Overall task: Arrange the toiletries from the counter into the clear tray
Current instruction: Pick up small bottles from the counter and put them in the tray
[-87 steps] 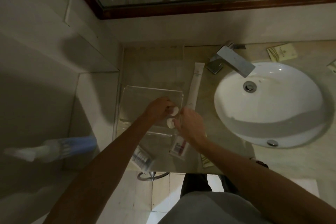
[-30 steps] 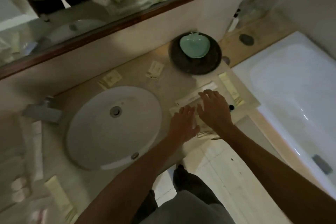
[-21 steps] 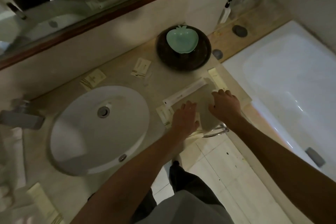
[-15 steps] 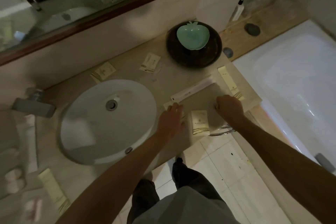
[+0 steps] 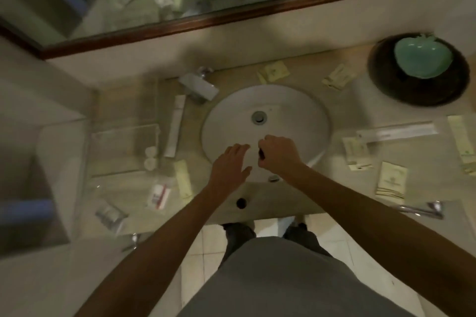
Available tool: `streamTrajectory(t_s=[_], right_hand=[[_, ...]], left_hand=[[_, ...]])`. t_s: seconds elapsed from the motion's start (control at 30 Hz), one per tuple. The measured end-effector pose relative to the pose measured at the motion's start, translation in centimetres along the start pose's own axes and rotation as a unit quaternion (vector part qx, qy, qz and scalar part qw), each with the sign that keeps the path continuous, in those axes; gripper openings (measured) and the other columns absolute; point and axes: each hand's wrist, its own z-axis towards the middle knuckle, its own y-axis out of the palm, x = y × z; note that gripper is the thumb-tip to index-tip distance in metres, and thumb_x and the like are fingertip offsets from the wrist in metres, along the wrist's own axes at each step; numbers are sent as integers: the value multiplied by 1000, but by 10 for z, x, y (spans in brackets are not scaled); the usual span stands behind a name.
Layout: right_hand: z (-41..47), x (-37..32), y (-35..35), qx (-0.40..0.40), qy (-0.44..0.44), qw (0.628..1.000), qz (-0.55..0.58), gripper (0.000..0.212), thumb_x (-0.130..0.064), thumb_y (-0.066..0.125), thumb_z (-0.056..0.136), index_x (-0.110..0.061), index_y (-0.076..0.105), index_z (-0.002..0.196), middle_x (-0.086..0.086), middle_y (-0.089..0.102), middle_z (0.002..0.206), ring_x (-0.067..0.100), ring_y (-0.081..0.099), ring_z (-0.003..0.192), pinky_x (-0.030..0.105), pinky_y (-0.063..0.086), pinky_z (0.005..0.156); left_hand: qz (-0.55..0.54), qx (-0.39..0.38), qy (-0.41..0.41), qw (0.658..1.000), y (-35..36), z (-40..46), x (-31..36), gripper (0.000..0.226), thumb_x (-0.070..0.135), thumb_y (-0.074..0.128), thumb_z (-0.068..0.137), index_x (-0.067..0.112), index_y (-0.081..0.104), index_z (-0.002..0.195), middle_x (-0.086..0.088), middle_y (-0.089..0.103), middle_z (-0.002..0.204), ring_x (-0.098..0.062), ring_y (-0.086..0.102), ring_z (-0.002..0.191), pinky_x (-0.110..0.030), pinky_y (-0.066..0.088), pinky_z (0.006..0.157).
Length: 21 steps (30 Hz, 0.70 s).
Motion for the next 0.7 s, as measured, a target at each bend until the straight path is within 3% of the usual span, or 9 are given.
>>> streamTrajectory(t_s=[0.2, 0.3, 0.47, 0.7], right_hand=[[29, -106, 2, -22, -21, 999, 38, 20, -34, 66, 83, -17, 68, 94, 3, 61, 96, 23, 62, 79, 31, 42, 62], [34, -131, 4, -24, -29, 997, 62, 22, -34, 63, 83, -15, 69, 94, 5, 62, 92, 24, 62, 78, 33, 49, 65], [32, -145, 5, -32, -37, 997, 62, 25, -35, 64, 84, -16, 67, 99, 5, 61, 96, 26, 62, 84, 32, 44, 63], [26, -116, 10, -75, -54, 996, -7, 55, -45, 72, 79, -23, 58, 127, 0, 64, 113, 22, 61, 101, 33, 49, 76]], left_hand=[[-76, 31, -42, 996, -20, -31, -77, 48, 37, 65, 88, 24, 52, 131, 2, 62, 121, -16, 56, 110, -29, 48, 84], [-104, 25, -56, 993, -22, -38, -105, 49, 38, 66, 86, 25, 53, 131, -3, 64, 111, -20, 62, 99, -34, 50, 80], [-122, 34, -44, 991, -16, -43, -122, 46, 35, 66, 85, 24, 57, 128, -2, 67, 108, -21, 62, 98, -32, 47, 77], [-105, 3, -54, 993, 3, -66, -124, 32, 33, 64, 89, 22, 62, 119, -5, 66, 106, -21, 61, 98, -24, 40, 76]])
